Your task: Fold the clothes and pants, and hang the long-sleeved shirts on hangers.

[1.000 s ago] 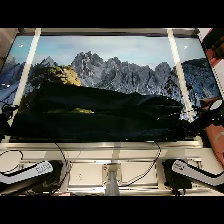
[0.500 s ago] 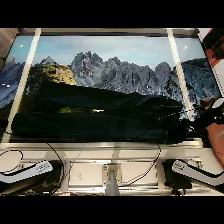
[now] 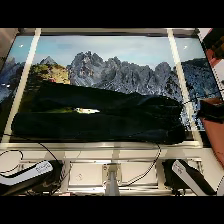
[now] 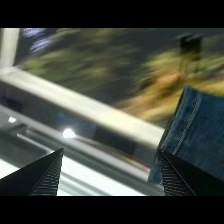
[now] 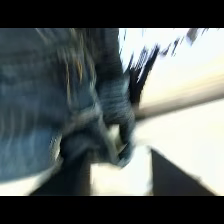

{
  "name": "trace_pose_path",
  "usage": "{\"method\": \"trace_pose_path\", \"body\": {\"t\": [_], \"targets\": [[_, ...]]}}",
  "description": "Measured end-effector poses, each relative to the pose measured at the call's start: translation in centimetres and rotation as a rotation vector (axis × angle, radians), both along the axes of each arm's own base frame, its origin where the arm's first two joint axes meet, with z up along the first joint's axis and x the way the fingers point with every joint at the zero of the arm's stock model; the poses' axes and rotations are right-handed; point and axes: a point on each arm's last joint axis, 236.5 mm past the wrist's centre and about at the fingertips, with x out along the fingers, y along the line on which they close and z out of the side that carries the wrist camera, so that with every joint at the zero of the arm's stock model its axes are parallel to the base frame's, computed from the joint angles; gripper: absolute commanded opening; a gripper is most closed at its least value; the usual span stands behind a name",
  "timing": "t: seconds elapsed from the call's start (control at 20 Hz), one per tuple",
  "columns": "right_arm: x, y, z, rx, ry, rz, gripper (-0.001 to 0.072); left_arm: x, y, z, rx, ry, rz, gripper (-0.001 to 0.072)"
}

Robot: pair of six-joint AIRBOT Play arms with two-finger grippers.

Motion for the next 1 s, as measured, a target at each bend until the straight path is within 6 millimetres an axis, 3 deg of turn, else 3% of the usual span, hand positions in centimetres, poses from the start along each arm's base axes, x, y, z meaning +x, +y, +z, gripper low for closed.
{"method": "trace_pose_path", "body": {"t": [0.1,0.2,0.35,0.5,0.6,0.65,1.0], "targets": [[0.8,-2.4,3.0,-0.172,-0.154,-0.002,0.0056,0.6,-0.2,0.2,-0.009,-0.030,0.000,0.0647],[0.9,-4.3,3.8,-0.261,-0.223,-0.026,0.0052,1.4,-0.4,0.4,-0.017,-0.067,-0.001,0.0647],[0.9,-4.9,0.6,-0.206,-0.234,-0.053,0.0051,2.1,-0.5,0.5,-0.023,-0.099,-0.003,0.0646],[2.7,-2.3,-4.1,0.051,-0.274,-0.057,0.0070,2.4,-0.6,0.5,-0.027,-0.110,-0.003,0.0631],[3.8,-0.4,-6.6,0.236,-0.288,-0.071,0.0527,2.5,-0.6,0.4,-0.028,-0.114,-0.004,0.0631],[4.2,0.3,-7.8,0.314,-0.281,-0.085,0.0562,2.6,-0.5,0.4,-0.028,-0.116,-0.004,0.0631],[4.1,2.7,-14.6,0.619,-0.137,-0.183,0.0596,2.5,-0.8,0.3,-0.040,-0.111,-0.001,0.0631]]}}
